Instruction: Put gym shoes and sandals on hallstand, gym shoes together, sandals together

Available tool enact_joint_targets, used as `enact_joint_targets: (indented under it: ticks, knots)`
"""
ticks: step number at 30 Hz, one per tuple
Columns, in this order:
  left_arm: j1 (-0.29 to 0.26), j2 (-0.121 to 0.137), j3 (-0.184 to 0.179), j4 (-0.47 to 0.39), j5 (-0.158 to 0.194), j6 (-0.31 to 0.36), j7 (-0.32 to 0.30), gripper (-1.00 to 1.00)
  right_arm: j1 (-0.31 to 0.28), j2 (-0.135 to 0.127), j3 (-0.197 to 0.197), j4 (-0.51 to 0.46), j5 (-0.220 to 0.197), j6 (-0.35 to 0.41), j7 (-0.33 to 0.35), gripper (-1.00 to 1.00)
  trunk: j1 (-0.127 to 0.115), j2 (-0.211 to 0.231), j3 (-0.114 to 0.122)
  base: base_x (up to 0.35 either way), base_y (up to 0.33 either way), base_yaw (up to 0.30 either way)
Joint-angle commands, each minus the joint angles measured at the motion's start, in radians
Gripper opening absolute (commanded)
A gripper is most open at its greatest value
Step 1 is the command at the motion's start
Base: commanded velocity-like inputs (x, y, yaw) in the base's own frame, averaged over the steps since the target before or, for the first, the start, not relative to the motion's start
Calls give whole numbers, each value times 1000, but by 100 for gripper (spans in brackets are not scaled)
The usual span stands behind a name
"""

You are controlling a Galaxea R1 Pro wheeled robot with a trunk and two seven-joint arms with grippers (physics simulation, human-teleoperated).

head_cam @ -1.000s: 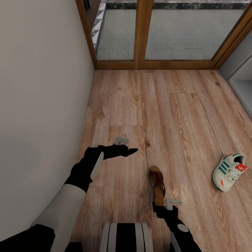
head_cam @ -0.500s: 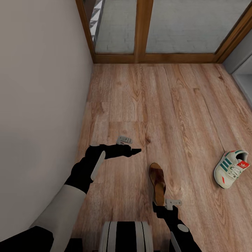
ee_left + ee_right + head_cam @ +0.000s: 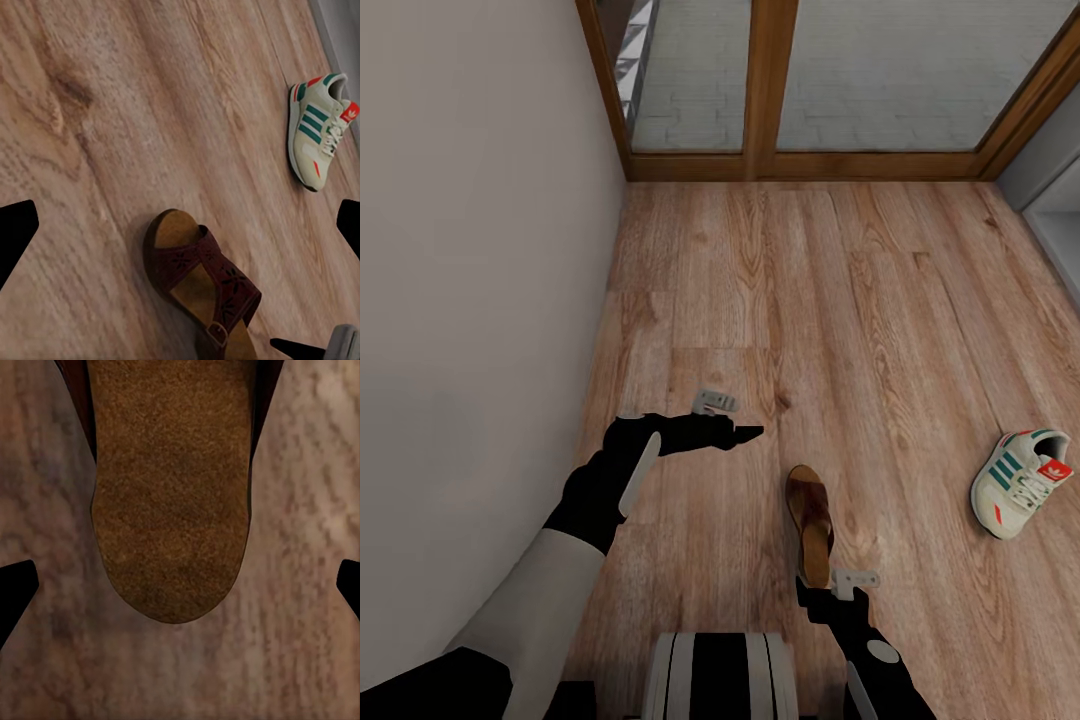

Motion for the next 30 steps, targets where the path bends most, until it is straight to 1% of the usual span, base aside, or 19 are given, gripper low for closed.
enact_joint_targets:
  ticks: [1, 10, 19, 30]
  knots:
    - [0, 0, 0, 0, 10, 9, 3, 100, 0, 0, 0, -2, -2, 6, -2, 100, 0, 0, -1, 0, 0, 0]
    - [0, 3, 1, 0, 11, 9, 2, 100, 0, 0, 0, -2, -2, 6, -2, 100, 0, 0, -1, 6, 0, 0]
    - [0, 4, 2, 7, 12, 8, 3, 100, 0, 0, 0, -2, -2, 6, -2, 100, 0, 0, -1, 127, 0, 0]
    - [0, 4, 1, 9, 11, 7, 4, 100, 0, 0, 0, -2, -2, 6, -2, 100, 0, 0, -1, 34, 0, 0]
